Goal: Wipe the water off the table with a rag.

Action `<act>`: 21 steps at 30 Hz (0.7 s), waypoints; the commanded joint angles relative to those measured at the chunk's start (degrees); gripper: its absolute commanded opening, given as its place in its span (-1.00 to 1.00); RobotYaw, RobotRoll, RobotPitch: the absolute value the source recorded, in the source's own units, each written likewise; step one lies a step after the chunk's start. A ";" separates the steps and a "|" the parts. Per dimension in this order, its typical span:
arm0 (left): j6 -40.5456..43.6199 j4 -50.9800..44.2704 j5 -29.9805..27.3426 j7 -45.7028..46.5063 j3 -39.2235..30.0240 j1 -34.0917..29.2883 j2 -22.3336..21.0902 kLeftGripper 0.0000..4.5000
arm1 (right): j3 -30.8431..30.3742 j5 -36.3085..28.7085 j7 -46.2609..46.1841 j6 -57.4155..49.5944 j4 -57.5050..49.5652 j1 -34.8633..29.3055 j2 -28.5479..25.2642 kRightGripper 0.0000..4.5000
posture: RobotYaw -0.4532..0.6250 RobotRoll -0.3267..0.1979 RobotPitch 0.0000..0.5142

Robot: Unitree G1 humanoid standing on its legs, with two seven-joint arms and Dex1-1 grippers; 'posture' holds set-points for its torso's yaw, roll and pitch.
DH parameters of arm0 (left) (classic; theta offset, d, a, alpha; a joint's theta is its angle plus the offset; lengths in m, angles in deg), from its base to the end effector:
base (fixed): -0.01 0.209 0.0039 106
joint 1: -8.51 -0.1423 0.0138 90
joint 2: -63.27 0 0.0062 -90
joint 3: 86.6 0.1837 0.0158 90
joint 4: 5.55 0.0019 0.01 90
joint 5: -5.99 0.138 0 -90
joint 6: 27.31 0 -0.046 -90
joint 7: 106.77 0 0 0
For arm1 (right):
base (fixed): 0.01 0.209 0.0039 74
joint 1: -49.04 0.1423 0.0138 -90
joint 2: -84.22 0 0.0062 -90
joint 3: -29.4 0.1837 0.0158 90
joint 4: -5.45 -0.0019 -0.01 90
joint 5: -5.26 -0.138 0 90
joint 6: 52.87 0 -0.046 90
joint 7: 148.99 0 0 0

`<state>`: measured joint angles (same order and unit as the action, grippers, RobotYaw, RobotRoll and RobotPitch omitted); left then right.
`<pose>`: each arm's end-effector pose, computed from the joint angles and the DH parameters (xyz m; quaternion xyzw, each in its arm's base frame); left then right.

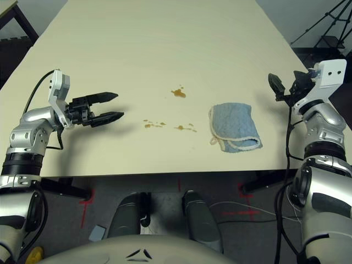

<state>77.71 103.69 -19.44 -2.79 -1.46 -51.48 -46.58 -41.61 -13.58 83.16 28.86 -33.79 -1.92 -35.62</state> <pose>0.2882 0.2753 0.1520 0.0396 0.0286 -0.5548 0.8305 0.2699 -0.3759 0.1620 -0.0052 0.0403 0.1520 0.9875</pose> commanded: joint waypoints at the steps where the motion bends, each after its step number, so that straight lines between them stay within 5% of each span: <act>1: -0.26 -1.16 0.48 -0.81 0.96 -1.28 -0.60 1.00 | -4.41 -1.77 8.94 -16.29 -10.87 -4.90 -4.80 0.98 | -0.57 0.25 -0.43; 9: -0.75 -1.89 0.59 -1.00 1.87 -2.18 -0.68 1.00 | -7.87 -5.63 14.84 -36.83 -27.25 -13.17 -9.70 0.98 | -0.57 0.25 -0.44; 21: -1.04 -2.69 0.76 -0.17 2.01 -2.51 -1.05 1.00 | -8.99 -2.75 9.49 -32.63 -21.40 -11.25 -1.92 0.98 | -0.54 0.25 -0.46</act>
<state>76.81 102.50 -19.34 -3.02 0.03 -53.14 -47.11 -50.03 -17.17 93.37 -4.96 -56.78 -13.71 -37.96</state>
